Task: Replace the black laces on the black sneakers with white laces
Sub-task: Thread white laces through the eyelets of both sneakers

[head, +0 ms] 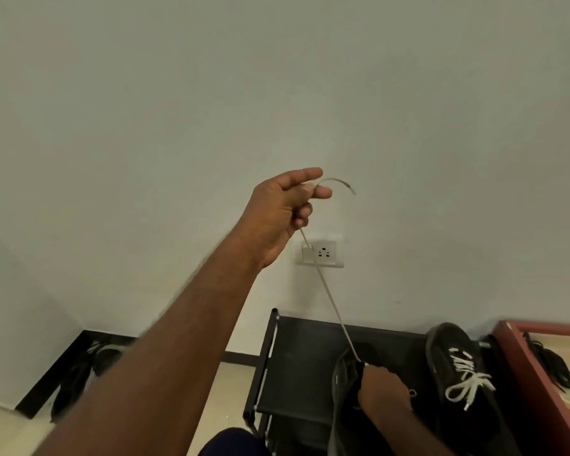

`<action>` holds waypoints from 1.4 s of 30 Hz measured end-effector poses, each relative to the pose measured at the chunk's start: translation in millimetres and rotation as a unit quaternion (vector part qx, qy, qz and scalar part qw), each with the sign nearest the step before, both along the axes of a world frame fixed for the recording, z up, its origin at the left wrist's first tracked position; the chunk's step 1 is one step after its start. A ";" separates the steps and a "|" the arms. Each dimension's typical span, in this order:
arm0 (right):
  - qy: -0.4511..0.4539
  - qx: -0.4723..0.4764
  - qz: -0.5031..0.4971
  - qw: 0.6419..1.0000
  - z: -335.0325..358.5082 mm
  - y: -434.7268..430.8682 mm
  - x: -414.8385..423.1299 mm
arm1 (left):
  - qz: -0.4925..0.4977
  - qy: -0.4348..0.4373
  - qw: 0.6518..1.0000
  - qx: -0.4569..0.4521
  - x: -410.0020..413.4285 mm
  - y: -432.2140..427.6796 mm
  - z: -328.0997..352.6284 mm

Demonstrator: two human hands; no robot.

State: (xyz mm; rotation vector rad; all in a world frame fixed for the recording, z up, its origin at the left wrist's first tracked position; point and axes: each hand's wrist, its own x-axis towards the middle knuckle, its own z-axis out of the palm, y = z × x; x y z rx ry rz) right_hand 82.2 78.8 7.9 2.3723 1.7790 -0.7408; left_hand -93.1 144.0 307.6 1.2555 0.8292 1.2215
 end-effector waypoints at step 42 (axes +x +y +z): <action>0.260 0.125 -0.022 0.957 102.1 15.6 90.8 | -0.005 0.475 0.880 -0.010 104.4 -16.3 -256.5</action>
